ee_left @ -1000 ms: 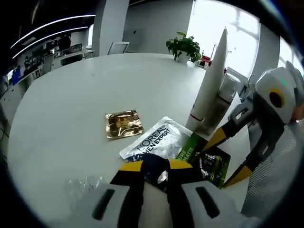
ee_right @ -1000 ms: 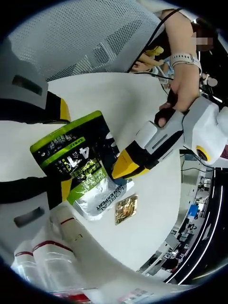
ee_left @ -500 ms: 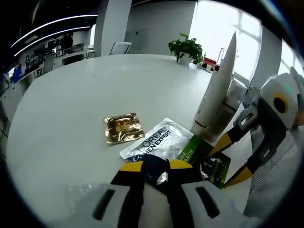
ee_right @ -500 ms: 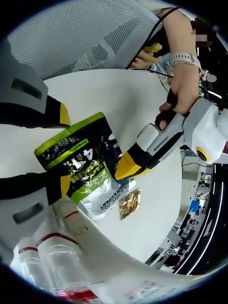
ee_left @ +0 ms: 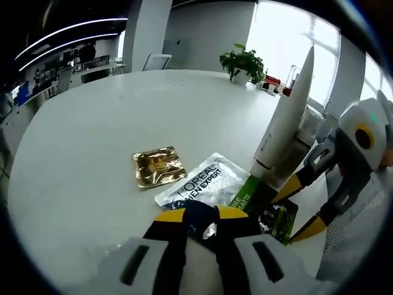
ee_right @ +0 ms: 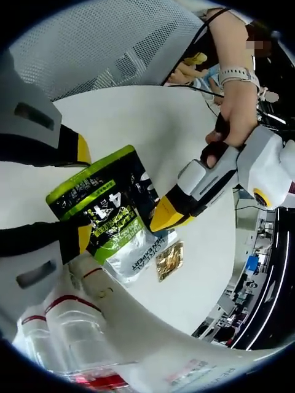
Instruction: Arrange the skincare products in the storage area until every visible bottle or jar stands upright without overlapping.
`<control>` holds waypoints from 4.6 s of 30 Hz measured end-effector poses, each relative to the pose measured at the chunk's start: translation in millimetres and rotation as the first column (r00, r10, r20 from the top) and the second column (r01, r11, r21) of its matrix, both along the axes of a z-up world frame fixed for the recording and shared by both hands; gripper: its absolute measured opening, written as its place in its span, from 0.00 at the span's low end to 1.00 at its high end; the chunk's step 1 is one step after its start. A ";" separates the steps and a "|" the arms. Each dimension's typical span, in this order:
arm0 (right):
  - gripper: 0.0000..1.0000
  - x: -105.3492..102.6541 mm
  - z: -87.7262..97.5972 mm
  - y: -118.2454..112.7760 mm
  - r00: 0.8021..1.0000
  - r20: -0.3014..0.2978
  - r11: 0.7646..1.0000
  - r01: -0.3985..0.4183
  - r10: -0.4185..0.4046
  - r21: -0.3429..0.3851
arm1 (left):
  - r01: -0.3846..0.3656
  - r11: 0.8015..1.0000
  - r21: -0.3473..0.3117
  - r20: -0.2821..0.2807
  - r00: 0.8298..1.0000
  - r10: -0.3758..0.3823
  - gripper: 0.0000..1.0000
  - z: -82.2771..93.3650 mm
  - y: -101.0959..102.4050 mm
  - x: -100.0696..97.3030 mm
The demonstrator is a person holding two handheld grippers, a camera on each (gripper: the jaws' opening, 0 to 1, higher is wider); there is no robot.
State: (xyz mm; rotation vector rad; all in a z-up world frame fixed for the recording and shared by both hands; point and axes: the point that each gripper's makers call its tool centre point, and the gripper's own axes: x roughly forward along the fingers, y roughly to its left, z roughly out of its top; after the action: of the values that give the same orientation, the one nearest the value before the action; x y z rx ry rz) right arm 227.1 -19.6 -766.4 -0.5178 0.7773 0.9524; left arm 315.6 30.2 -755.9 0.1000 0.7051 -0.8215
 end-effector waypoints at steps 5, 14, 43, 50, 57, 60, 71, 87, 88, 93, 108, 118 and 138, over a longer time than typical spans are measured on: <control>0.35 -0.2 0.0 -0.3 1.000 -0.002 1.000 0.002 -0.002 -0.001 | 0.005 1.000 0.000 -0.003 1.000 -0.005 0.15 0.8 -1.1 -0.1; 0.34 1.6 0.3 -0.1 1.000 0.001 1.000 0.005 -0.005 0.002 | 0.018 1.000 0.008 -0.006 1.000 -0.018 0.16 2.0 -1.0 -5.1; 0.33 0.8 21.7 3.8 0.999 0.033 0.999 -0.006 0.004 0.040 | 0.020 1.000 -0.005 0.056 0.998 -0.020 0.22 41.1 0.4 -29.8; 0.33 1.4 40.3 5.8 0.997 0.071 0.998 -0.009 0.004 0.068 | 0.033 0.999 0.009 0.097 0.995 -0.033 0.23 57.6 2.5 -36.2; 0.34 -4.6 58.2 4.3 0.995 0.102 0.996 -0.012 0.002 0.092 | 0.036 0.999 0.007 0.126 0.991 -0.037 0.26 75.3 3.6 -45.5; 0.35 -8.1 62.6 5.2 0.994 0.109 0.995 -0.016 0.006 0.098 | 0.037 0.999 0.000 0.127 0.991 -0.037 0.27 80.1 2.9 -51.5; 0.40 -17.0 99.3 -1.0 0.986 0.166 0.989 0.005 -0.030 0.149 | 0.007 1.000 0.000 0.166 0.986 -0.007 0.37 102.6 18.2 -67.7; 0.50 -15.8 134.8 -29.2 0.962 0.235 0.977 0.093 -0.137 0.191 | -0.017 1.000 -0.005 0.232 0.972 0.018 0.47 131.8 35.7 -82.8; 0.52 -16.7 135.9 -32.1 0.962 0.232 0.976 0.101 -0.145 0.192 | -0.018 1.000 -0.006 0.233 0.972 0.019 0.48 131.8 36.0 -82.6; 0.58 -16.2 139.8 -43.3 0.954 0.237 0.971 0.139 -0.183 0.193 | -0.031 0.999 -0.007 0.244 0.969 0.032 0.55 134.4 39.1 -80.6; 0.74 -18.9 143.6 -67.5 0.936 0.225 0.952 0.228 -0.272 0.204 | -0.052 0.998 -0.025 0.266 0.962 0.056 0.75 146.4 49.4 -101.7; 0.85 -22.2 141.6 -75.7 0.930 0.220 0.948 0.256 -0.295 0.191 | -0.071 0.997 -0.036 0.280 0.957 0.078 0.85 151.0 54.9 -109.4; 0.99 -27.8 143.5 -76.8 0.929 0.226 0.950 0.257 -0.294 0.179 | -0.082 0.996 -0.035 0.265 0.960 0.089 0.99 149.2 55.2 -121.0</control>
State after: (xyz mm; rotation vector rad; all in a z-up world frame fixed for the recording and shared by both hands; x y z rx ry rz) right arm 199.4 -96.4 -622.9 -0.3784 0.5303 0.6599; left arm 194.6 85.3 -606.8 0.1549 0.4422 -0.7164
